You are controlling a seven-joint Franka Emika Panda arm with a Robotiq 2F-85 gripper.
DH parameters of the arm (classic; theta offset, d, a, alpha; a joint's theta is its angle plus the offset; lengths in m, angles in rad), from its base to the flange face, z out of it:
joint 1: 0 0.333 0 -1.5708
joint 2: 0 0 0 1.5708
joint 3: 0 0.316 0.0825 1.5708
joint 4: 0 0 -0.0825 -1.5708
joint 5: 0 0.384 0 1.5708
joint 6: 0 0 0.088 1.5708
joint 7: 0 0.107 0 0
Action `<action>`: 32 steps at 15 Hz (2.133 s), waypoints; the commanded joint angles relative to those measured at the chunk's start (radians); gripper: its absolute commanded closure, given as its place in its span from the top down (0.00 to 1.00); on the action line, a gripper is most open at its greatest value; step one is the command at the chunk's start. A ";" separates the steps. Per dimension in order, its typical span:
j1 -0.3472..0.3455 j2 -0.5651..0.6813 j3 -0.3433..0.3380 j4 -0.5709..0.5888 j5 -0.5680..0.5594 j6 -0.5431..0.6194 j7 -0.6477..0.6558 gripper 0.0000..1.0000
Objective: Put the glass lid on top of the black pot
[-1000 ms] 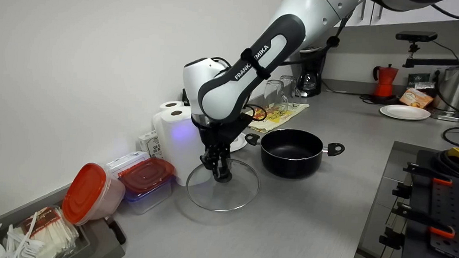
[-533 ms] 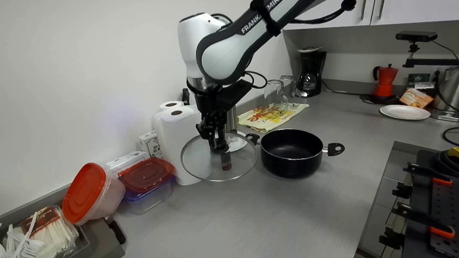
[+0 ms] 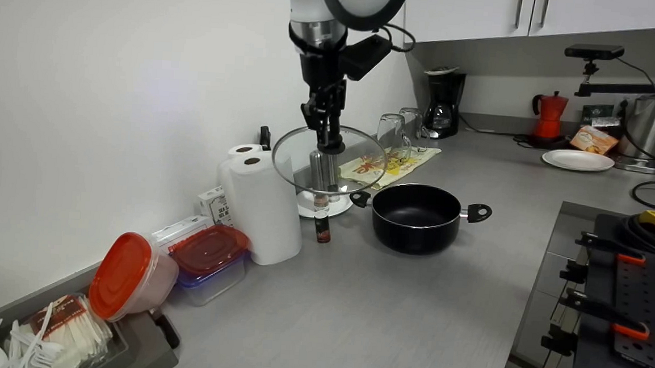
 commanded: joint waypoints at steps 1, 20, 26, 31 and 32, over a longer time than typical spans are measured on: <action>-0.050 -0.206 -0.003 -0.194 -0.047 0.016 0.038 0.25; -0.311 -0.131 -0.071 -0.410 0.082 0.216 0.011 0.25; -0.323 -0.033 -0.099 -0.338 0.085 0.216 -0.008 0.25; -0.326 0.025 -0.113 -0.240 0.099 0.180 -0.022 0.25; -0.326 0.039 -0.114 -0.215 0.100 0.173 -0.023 0.25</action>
